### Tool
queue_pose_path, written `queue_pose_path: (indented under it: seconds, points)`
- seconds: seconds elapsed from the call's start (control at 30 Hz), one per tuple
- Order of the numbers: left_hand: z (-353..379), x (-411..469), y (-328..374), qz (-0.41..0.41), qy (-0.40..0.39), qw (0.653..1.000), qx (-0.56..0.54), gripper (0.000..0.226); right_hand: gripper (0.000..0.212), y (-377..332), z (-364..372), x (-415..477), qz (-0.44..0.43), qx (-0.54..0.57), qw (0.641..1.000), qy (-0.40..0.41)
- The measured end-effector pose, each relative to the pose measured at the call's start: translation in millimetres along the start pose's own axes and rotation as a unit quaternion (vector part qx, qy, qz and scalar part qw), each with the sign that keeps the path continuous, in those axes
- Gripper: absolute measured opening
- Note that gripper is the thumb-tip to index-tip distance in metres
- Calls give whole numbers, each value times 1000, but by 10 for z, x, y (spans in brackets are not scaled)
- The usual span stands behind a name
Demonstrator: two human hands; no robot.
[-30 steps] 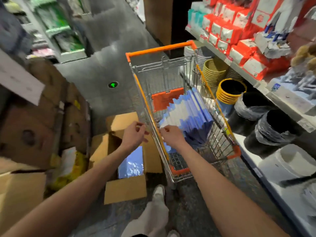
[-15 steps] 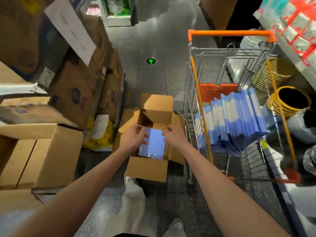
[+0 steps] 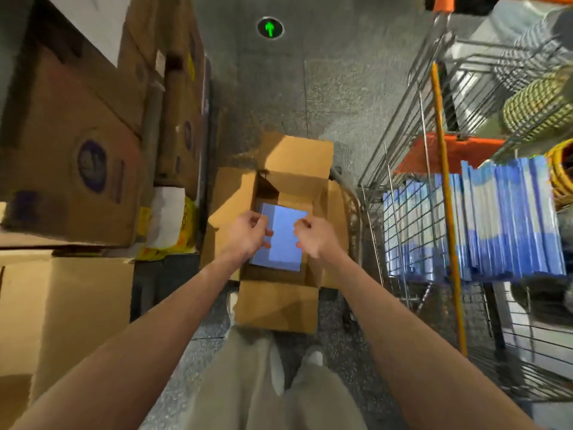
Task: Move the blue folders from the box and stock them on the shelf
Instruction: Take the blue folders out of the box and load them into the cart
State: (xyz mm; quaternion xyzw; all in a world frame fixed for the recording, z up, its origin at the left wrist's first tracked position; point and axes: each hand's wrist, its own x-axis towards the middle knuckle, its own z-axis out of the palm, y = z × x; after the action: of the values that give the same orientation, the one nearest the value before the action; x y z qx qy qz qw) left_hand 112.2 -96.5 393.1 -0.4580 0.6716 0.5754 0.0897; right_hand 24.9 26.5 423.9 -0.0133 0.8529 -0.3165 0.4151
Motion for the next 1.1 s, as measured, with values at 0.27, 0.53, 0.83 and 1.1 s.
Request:
queue_pose_path:
  seconds: [0.27, 0.53, 0.83, 1.1]
  points:
    - [220, 816, -191, -67, -31, 997, -5, 29, 37, 281, -14, 813, 25, -46, 999, -8]
    - [866, 1810, -888, -112, -14, 993, 28, 28, 34, 964, 390, 2038, 46, -49, 998, -19]
    - [1718, 3092, -2319, -141, -10, 984, 111, 53, 25, 2273, 1188, 3489, 77, -24, 997, -14]
    - [2168, 3965, -3195, -131, 28, 979, 154, 69, 21, 3008, 1736, 4308, 93, -53, 994, -1]
